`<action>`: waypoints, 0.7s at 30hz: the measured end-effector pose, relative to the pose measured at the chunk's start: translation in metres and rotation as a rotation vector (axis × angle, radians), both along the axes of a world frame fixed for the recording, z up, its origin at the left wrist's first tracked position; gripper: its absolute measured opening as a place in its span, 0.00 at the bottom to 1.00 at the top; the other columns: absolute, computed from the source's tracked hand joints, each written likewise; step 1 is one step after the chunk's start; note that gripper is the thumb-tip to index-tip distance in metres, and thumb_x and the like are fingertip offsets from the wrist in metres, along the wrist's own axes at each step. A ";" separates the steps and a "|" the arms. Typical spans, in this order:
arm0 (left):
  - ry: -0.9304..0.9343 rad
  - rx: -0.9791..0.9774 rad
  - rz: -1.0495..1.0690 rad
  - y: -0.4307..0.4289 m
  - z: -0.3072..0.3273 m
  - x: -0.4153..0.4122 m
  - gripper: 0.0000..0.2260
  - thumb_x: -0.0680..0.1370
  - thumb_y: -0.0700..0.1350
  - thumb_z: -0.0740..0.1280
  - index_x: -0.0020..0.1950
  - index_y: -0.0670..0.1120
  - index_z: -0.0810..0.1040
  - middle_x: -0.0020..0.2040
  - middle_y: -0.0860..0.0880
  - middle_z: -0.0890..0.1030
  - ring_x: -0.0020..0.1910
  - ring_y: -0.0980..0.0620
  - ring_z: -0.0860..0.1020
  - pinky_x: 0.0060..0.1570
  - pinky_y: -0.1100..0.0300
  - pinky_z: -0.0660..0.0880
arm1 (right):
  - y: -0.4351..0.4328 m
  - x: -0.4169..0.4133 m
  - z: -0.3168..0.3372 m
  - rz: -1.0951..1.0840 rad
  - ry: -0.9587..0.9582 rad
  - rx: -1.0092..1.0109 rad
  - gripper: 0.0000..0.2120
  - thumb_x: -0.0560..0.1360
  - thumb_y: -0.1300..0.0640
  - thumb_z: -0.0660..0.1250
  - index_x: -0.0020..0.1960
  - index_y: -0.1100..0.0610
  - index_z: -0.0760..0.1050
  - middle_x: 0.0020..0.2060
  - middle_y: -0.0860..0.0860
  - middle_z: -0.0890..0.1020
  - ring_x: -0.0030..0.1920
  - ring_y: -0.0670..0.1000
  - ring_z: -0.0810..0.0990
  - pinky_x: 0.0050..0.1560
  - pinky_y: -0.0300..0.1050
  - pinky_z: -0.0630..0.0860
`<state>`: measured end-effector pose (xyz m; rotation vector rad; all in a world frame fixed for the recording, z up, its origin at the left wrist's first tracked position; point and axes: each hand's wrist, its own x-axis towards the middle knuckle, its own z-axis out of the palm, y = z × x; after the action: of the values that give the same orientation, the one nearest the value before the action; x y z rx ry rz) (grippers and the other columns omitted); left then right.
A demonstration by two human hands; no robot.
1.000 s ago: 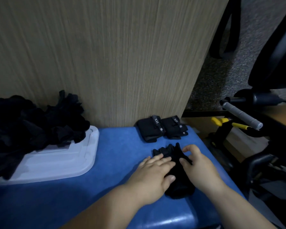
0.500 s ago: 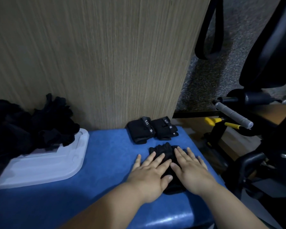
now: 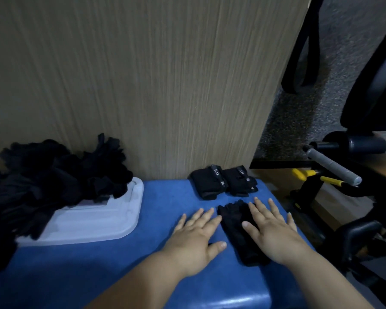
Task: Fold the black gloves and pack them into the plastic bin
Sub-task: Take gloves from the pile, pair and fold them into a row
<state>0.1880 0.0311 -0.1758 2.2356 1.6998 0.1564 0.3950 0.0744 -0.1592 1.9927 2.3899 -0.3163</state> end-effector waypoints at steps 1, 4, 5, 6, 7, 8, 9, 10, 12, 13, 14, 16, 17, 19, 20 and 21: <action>-0.016 0.020 0.054 -0.003 0.002 -0.011 0.28 0.81 0.61 0.52 0.78 0.57 0.47 0.79 0.58 0.41 0.76 0.57 0.37 0.75 0.52 0.37 | -0.002 -0.006 0.003 0.016 -0.008 0.037 0.30 0.80 0.38 0.45 0.79 0.47 0.44 0.77 0.41 0.39 0.75 0.49 0.31 0.74 0.59 0.37; -0.076 0.082 0.255 -0.012 0.010 -0.046 0.25 0.81 0.59 0.54 0.77 0.56 0.55 0.79 0.57 0.48 0.78 0.56 0.43 0.76 0.55 0.44 | -0.009 -0.031 0.009 0.099 0.005 0.149 0.29 0.81 0.39 0.45 0.79 0.48 0.48 0.78 0.41 0.43 0.76 0.47 0.34 0.75 0.54 0.38; -0.090 0.116 0.328 -0.016 0.012 -0.058 0.23 0.81 0.59 0.55 0.76 0.56 0.59 0.79 0.56 0.52 0.77 0.55 0.47 0.75 0.56 0.48 | -0.011 -0.041 0.008 0.142 0.012 0.180 0.28 0.81 0.40 0.44 0.78 0.48 0.49 0.78 0.42 0.46 0.76 0.46 0.34 0.75 0.52 0.38; -0.100 0.153 0.394 -0.019 0.014 -0.070 0.22 0.81 0.58 0.55 0.75 0.56 0.62 0.77 0.56 0.56 0.77 0.55 0.51 0.74 0.58 0.51 | -0.013 -0.050 0.007 0.192 0.031 0.209 0.28 0.81 0.40 0.43 0.78 0.48 0.51 0.78 0.42 0.48 0.76 0.44 0.35 0.75 0.50 0.38; -0.111 0.184 0.453 -0.022 0.015 -0.081 0.21 0.81 0.58 0.56 0.73 0.56 0.64 0.76 0.57 0.61 0.75 0.55 0.55 0.73 0.58 0.54 | -0.015 -0.059 0.005 0.241 0.060 0.231 0.28 0.81 0.39 0.43 0.78 0.48 0.53 0.77 0.41 0.51 0.76 0.43 0.36 0.75 0.48 0.39; -0.130 0.206 0.509 -0.026 0.016 -0.093 0.20 0.81 0.57 0.57 0.72 0.56 0.66 0.73 0.57 0.64 0.73 0.55 0.57 0.72 0.58 0.57 | -0.017 -0.070 0.004 0.283 0.096 0.239 0.29 0.80 0.38 0.42 0.77 0.48 0.55 0.77 0.41 0.54 0.76 0.43 0.38 0.75 0.46 0.40; -0.156 0.221 0.565 -0.029 0.017 -0.104 0.18 0.81 0.57 0.57 0.70 0.56 0.68 0.71 0.58 0.67 0.72 0.54 0.59 0.70 0.57 0.58 | -0.019 -0.081 0.002 0.316 0.140 0.245 0.32 0.78 0.34 0.40 0.76 0.47 0.58 0.75 0.41 0.58 0.77 0.43 0.42 0.74 0.44 0.43; -0.183 0.235 0.619 -0.032 0.018 -0.115 0.18 0.80 0.56 0.58 0.69 0.56 0.69 0.69 0.58 0.69 0.70 0.54 0.60 0.69 0.57 0.59 | -0.021 -0.093 0.001 0.341 0.197 0.255 0.37 0.75 0.30 0.37 0.74 0.48 0.63 0.73 0.41 0.63 0.77 0.44 0.49 0.74 0.42 0.47; -0.217 0.268 0.713 -0.035 0.018 -0.136 0.16 0.80 0.55 0.58 0.67 0.56 0.71 0.67 0.57 0.71 0.69 0.53 0.62 0.67 0.57 0.61 | -0.025 -0.120 -0.002 0.356 0.341 0.261 0.40 0.73 0.28 0.38 0.68 0.49 0.72 0.65 0.43 0.74 0.72 0.47 0.63 0.70 0.38 0.56; -0.226 0.281 0.744 -0.035 0.019 -0.145 0.16 0.80 0.55 0.59 0.67 0.55 0.71 0.66 0.56 0.72 0.68 0.52 0.63 0.66 0.56 0.63 | -0.027 -0.134 -0.003 0.348 0.412 0.256 0.33 0.76 0.32 0.44 0.66 0.50 0.74 0.61 0.44 0.77 0.67 0.47 0.68 0.67 0.35 0.59; -0.236 0.293 0.770 -0.035 0.019 -0.154 0.15 0.80 0.55 0.59 0.66 0.55 0.72 0.65 0.56 0.73 0.67 0.52 0.63 0.65 0.56 0.64 | -0.028 -0.149 -0.003 0.333 0.470 0.232 0.25 0.78 0.38 0.51 0.64 0.50 0.76 0.58 0.44 0.78 0.64 0.46 0.70 0.63 0.32 0.60; -0.268 0.322 0.808 -0.035 0.022 -0.171 0.13 0.80 0.54 0.59 0.63 0.54 0.73 0.62 0.56 0.74 0.65 0.52 0.64 0.62 0.55 0.66 | -0.028 -0.181 -0.004 0.325 0.571 0.151 0.14 0.80 0.49 0.59 0.63 0.50 0.76 0.56 0.43 0.78 0.60 0.43 0.71 0.58 0.30 0.62; -0.294 0.335 0.821 -0.034 0.022 -0.178 0.12 0.80 0.53 0.60 0.61 0.53 0.74 0.60 0.56 0.75 0.64 0.52 0.64 0.61 0.55 0.67 | -0.027 -0.197 -0.005 0.309 0.618 0.098 0.13 0.80 0.51 0.60 0.62 0.50 0.77 0.56 0.44 0.78 0.58 0.43 0.73 0.56 0.30 0.64; -0.369 0.341 0.841 -0.034 0.023 -0.189 0.09 0.79 0.53 0.61 0.57 0.51 0.74 0.54 0.55 0.75 0.62 0.51 0.65 0.58 0.55 0.69 | -0.020 -0.228 -0.004 0.262 0.715 0.008 0.12 0.79 0.52 0.62 0.61 0.50 0.77 0.55 0.46 0.78 0.53 0.43 0.75 0.54 0.31 0.68; -0.405 0.334 0.844 -0.034 0.023 -0.193 0.09 0.79 0.53 0.62 0.55 0.51 0.74 0.50 0.56 0.74 0.62 0.51 0.66 0.58 0.55 0.70 | -0.016 -0.243 -0.004 0.233 0.755 -0.010 0.13 0.79 0.51 0.63 0.62 0.50 0.76 0.55 0.47 0.78 0.52 0.43 0.76 0.53 0.32 0.69; -0.430 0.326 0.843 -0.034 0.024 -0.196 0.08 0.79 0.52 0.62 0.54 0.50 0.73 0.48 0.56 0.72 0.61 0.51 0.67 0.57 0.55 0.70 | -0.012 -0.258 -0.003 0.207 0.792 -0.012 0.14 0.78 0.51 0.64 0.62 0.51 0.76 0.55 0.47 0.78 0.51 0.43 0.77 0.52 0.33 0.70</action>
<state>-0.0077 -0.0028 -0.1521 1.3466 2.3281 1.0768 0.1370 0.0628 -0.1625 1.8011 2.9490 -1.3132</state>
